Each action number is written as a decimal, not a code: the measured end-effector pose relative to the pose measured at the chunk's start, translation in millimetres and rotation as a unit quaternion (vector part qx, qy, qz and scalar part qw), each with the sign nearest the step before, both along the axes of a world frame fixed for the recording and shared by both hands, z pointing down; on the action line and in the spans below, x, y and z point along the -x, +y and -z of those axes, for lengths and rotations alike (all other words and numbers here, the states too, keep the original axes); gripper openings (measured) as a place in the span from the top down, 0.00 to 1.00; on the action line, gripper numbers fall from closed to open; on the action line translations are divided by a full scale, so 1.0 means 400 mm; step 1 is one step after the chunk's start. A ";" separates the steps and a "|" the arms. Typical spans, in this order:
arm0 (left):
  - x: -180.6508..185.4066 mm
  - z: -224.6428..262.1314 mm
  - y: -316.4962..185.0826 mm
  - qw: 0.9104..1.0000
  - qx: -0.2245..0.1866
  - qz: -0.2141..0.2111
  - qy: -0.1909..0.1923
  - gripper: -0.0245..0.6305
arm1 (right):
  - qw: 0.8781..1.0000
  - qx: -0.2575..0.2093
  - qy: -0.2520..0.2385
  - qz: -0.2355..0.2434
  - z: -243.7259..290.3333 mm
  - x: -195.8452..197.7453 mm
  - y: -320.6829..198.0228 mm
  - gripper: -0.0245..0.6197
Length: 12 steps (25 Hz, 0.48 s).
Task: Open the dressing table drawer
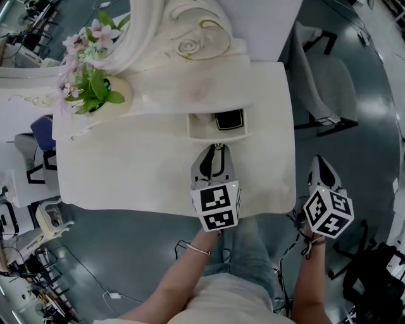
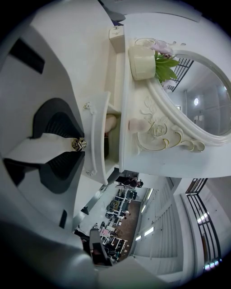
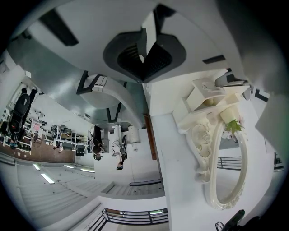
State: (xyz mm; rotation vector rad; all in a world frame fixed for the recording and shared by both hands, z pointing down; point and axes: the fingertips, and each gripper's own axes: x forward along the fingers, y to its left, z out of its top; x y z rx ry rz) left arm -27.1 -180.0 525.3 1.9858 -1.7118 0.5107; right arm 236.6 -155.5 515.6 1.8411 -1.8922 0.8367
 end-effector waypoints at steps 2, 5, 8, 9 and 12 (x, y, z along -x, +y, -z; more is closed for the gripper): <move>-0.001 0.002 -0.001 1.000 -0.002 0.000 -0.002 0.80 | 1.000 0.000 0.000 0.000 0.000 0.001 0.001 0.95; -0.001 0.001 -0.001 1.000 -0.004 0.003 -0.002 0.80 | 1.000 0.000 -0.001 0.000 -0.001 0.002 0.000 0.95; -0.001 -0.003 0.000 1.000 -0.003 0.005 0.003 0.80 | 1.000 0.000 -0.002 0.000 -0.002 0.001 -0.003 0.95; 0.000 -0.003 -0.001 1.000 -0.003 0.004 0.004 0.80 | 1.000 0.000 -0.002 0.000 -0.002 0.002 -0.004 0.95; 0.000 -0.003 -0.002 1.000 -0.002 0.004 0.006 0.80 | 1.000 0.001 -0.003 0.001 -0.003 0.005 -0.007 0.95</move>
